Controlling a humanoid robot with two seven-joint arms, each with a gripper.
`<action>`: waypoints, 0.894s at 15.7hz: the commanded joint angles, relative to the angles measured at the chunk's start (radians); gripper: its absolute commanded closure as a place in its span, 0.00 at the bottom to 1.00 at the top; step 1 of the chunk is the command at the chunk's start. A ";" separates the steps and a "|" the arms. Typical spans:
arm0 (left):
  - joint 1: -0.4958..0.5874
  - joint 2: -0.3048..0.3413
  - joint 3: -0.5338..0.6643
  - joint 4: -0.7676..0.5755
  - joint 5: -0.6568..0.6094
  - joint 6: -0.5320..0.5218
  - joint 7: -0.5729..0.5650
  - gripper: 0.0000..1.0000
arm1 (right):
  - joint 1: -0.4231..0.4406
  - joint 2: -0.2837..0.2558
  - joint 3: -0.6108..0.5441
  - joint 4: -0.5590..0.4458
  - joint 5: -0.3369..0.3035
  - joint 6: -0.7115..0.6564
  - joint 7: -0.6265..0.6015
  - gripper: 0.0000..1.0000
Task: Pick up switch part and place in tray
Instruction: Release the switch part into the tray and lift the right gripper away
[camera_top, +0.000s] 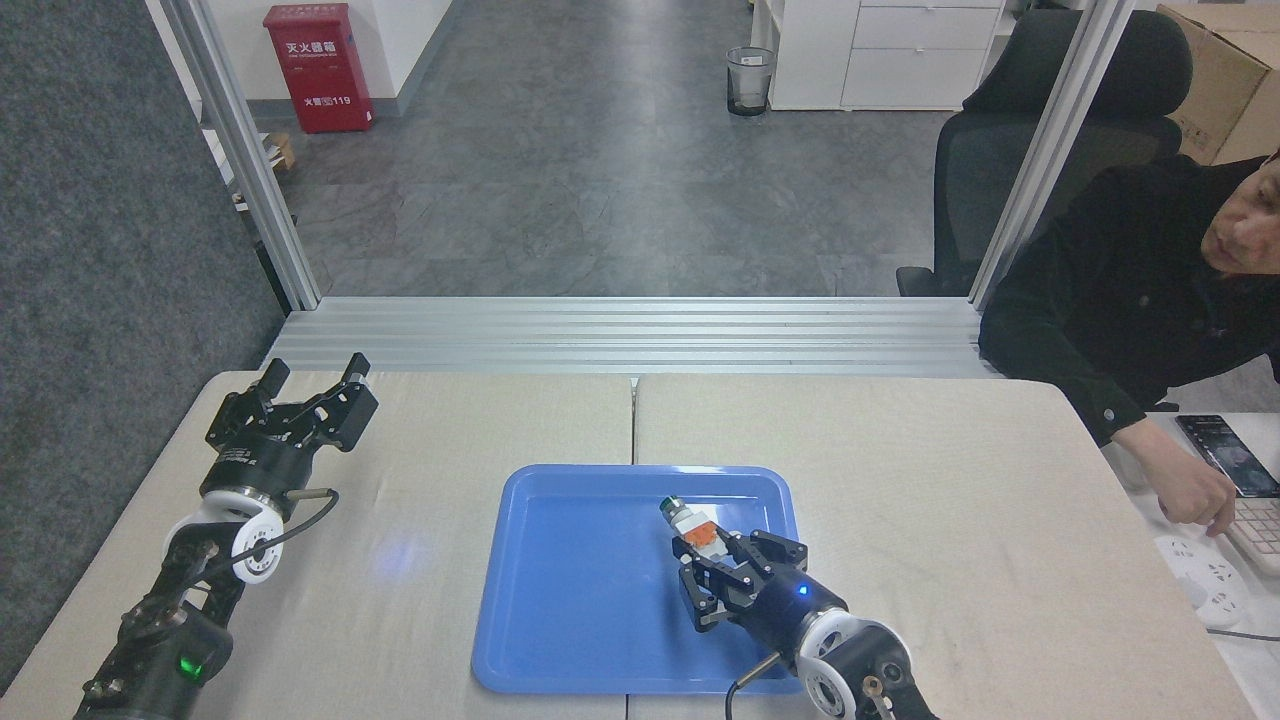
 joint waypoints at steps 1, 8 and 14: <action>0.000 0.000 0.000 0.001 0.000 -0.001 -0.001 0.00 | 0.071 0.019 0.108 0.022 0.050 -0.026 0.028 0.95; 0.000 0.000 0.000 0.001 0.000 0.001 -0.001 0.00 | -0.102 0.053 -0.233 0.006 0.030 0.027 -0.042 0.00; 0.000 0.000 0.000 0.001 0.000 0.001 -0.001 0.00 | -0.182 -0.114 -0.464 0.095 -0.069 0.102 -0.193 0.00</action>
